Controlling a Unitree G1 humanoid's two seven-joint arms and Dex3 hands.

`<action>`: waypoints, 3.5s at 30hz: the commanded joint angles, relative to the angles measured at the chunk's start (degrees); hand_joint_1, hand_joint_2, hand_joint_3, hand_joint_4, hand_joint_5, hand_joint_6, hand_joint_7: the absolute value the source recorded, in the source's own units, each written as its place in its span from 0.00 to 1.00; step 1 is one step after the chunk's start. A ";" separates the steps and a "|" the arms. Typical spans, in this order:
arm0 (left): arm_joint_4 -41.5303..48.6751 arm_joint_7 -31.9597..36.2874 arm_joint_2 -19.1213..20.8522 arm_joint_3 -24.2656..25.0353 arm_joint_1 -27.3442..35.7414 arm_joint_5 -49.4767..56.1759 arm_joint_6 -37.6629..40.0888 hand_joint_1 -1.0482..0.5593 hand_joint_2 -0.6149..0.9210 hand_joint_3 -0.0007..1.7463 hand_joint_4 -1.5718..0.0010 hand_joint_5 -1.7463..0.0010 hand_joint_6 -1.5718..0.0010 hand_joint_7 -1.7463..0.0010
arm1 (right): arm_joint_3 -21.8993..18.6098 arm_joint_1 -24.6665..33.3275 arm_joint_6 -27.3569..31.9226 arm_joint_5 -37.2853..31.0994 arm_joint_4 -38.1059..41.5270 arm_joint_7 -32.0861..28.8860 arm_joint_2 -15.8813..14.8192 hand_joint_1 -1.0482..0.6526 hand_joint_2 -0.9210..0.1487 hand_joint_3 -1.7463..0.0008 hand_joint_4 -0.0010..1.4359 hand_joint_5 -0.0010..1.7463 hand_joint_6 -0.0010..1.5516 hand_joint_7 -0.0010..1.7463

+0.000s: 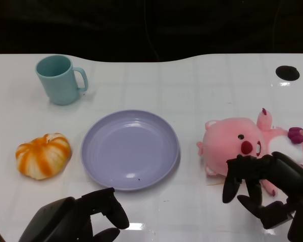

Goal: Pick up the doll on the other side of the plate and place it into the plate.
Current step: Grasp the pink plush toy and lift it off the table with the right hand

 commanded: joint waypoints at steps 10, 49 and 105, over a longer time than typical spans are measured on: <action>0.51 -0.11 0.97 0.52 -0.64 -0.48 -0.08 0.47 1.00 0.25 0.62 0.00 0.63 0.26 | -1.77 -4.30 2.14 -5.53 -2.50 -3.03 -2.48 0.39 0.04 0.94 0.19 0.34 0.31 0.03; -0.61 0.22 1.02 -0.62 0.05 1.96 -0.57 0.48 1.00 0.25 0.63 0.00 0.61 0.30 | 9.97 -22.88 19.63 -31.09 9.51 2.27 -6.80 0.15 0.03 0.99 0.01 0.05 0.09 0.00; -3.72 0.03 0.73 -2.68 0.83 3.58 1.41 0.47 1.00 0.24 0.63 0.00 0.61 0.29 | 14.00 -33.22 0.75 -22.77 48.18 -42.15 6.66 0.52 0.43 0.36 0.64 1.00 0.46 1.00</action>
